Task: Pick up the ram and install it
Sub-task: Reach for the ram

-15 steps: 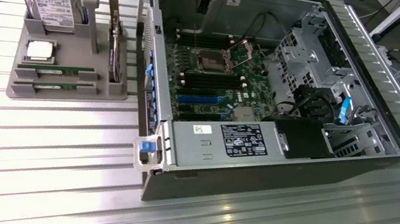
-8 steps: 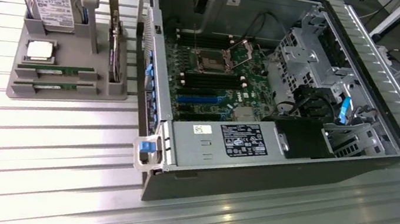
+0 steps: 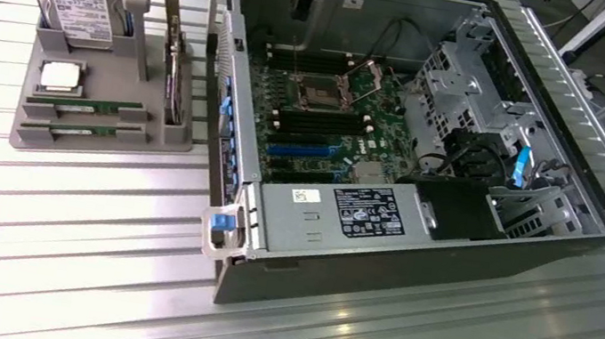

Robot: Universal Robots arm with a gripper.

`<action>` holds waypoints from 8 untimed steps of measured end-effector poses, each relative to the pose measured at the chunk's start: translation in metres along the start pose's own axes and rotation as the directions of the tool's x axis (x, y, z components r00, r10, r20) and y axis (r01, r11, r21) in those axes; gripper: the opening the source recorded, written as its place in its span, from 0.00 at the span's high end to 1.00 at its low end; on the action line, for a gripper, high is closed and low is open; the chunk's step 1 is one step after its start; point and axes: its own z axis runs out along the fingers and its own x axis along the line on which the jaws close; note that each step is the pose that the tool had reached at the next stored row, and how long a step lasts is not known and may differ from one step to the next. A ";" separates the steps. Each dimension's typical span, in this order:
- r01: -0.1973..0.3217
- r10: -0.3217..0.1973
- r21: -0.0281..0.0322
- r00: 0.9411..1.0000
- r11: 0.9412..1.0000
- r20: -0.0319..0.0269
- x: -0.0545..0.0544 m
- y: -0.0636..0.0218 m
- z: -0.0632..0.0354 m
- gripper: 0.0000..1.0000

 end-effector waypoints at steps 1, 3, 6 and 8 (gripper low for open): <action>0.000 0.000 0.000 1.000 1.000 0.000 0.000 0.0000 0.0000 0.90; 0.000 0.000 0.000 1.000 1.000 0.000 0.001 -0.0001 0.0000 0.90; 0.000 0.000 0.000 1.000 1.000 0.000 0.001 -0.0001 0.0000 0.90; 0.000 0.000 0.000 1.000 1.000 0.000 0.003 -0.0002 0.0000 0.90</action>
